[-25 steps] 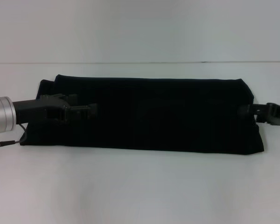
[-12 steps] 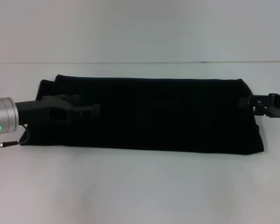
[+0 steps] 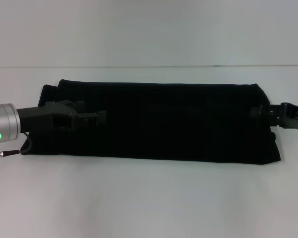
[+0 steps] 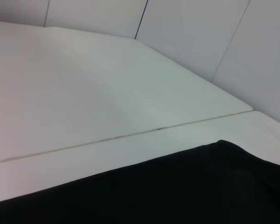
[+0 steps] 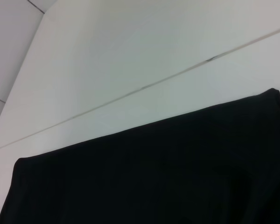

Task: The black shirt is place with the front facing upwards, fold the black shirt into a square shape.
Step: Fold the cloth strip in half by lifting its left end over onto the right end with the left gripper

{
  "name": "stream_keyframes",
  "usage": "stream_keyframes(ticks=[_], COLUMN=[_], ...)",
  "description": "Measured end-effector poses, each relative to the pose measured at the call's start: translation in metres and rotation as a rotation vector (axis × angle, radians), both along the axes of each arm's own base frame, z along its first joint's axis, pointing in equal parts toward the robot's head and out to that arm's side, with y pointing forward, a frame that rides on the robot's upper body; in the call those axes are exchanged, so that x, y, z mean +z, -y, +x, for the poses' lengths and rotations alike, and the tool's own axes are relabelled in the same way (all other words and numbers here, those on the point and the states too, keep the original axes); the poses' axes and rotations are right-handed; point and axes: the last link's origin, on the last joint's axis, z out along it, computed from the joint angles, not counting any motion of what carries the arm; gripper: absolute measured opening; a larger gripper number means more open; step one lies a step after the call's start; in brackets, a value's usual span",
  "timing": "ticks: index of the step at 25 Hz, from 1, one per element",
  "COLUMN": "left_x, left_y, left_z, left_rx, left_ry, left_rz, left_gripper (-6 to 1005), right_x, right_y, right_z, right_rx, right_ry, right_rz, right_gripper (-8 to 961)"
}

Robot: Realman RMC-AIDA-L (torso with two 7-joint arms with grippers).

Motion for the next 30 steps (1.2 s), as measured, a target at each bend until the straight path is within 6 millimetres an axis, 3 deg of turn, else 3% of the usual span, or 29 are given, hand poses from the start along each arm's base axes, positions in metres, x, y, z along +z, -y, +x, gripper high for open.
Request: stream_keyframes(ticks=[18, 23, 30], left_x=[0.002, 0.002, 0.001], left_y=[-0.002, -0.002, -0.002], left_z=[-0.001, -0.001, 0.0], left_rx=[0.002, -0.002, -0.005], left_ry=[-0.007, -0.007, -0.005], left_rz=[0.01, 0.013, 0.012], left_gripper=[888, 888, 888], right_x=[-0.008, -0.012, -0.016], right_y=[-0.001, -0.001, 0.0], right_z=[0.005, 0.005, 0.007], right_rx=[-0.02, -0.02, -0.024], right_ry=[0.023, 0.037, 0.05], right_rz=[0.019, 0.013, 0.012], right_gripper=[683, 448, 207])
